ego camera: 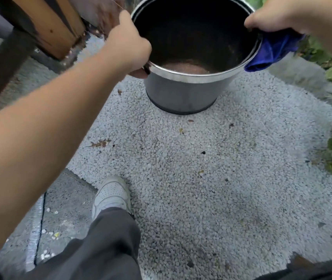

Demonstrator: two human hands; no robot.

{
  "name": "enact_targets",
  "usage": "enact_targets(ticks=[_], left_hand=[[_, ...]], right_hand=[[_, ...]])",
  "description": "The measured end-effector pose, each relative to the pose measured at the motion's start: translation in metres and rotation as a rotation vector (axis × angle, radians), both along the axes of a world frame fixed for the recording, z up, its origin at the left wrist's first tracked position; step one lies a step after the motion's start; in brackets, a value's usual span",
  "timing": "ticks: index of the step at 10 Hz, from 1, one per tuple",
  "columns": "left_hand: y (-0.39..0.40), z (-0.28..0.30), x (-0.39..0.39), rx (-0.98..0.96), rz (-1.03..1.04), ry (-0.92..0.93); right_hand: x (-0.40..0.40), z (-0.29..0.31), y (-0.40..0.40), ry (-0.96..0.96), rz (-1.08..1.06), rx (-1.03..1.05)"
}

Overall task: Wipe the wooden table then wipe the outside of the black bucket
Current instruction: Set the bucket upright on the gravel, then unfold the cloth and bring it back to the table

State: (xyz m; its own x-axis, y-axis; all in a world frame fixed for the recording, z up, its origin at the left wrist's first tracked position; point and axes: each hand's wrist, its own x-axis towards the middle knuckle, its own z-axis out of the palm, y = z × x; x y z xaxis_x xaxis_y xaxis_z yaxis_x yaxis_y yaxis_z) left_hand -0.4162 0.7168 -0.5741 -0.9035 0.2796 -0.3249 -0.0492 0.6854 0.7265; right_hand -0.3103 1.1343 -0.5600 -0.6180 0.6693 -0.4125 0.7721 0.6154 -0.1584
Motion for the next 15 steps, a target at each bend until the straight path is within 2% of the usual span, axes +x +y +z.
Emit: enact_targets(ticks=[1, 2, 3, 4, 5, 6, 7, 8, 9, 11, 12, 13, 14, 15], left_hand=[[0.000, -0.011, 0.001, -0.067, -0.061, 0.078], [-0.002, -0.014, 0.005, -0.092, -0.078, 0.138], [-0.007, -0.020, 0.006, -0.086, -0.092, 0.162], [-0.014, -0.024, 0.006, -0.024, -0.089, 0.098], [-0.022, -0.016, 0.019, 0.173, -0.042, 0.153], [-0.024, 0.010, 0.048, 0.284, -0.071, 0.414], [-0.012, 0.035, 0.086, 0.436, -0.250, 0.445], [0.005, 0.045, 0.122, 0.545, -0.294, -0.082], [0.007, 0.040, 0.129, 0.603, -0.269, -0.430], [-0.008, 0.030, 0.115, 0.648, -0.379, -0.291], [-0.011, 0.029, 0.113, 0.670, -0.269, -0.303], [-0.014, 0.030, 0.110, 0.661, -0.232, -0.292], [-0.017, 0.040, 0.104, 0.627, -0.271, -0.222], [-0.018, 0.053, 0.104, 0.629, -0.384, -0.156]], right_hand=[[-0.025, -0.002, -0.096, 0.027, 0.122, 0.086], [-0.020, 0.004, -0.144, 0.040, 0.165, 0.136], [-0.022, -0.002, -0.141, 0.049, 0.193, 0.149], [-0.011, 0.000, -0.133, 0.089, 0.126, 0.009], [0.017, 0.012, -0.122, 0.236, -0.063, -0.303], [0.057, 0.031, -0.125, 0.372, -0.098, -0.599], [0.092, 0.051, -0.155, 0.568, -0.100, -0.954], [0.107, 0.060, -0.202, 0.748, -0.162, -1.227], [0.110, 0.051, -0.237, 0.745, -0.120, -1.356], [0.116, 0.036, -0.248, 0.689, -0.058, -1.202], [0.120, 0.032, -0.245, 0.624, 0.003, -1.058], [0.123, 0.030, -0.250, 0.540, -0.015, -1.339], [0.124, 0.026, -0.255, 0.538, 0.036, -1.201], [0.123, 0.029, -0.254, 0.561, 0.169, -0.912]])
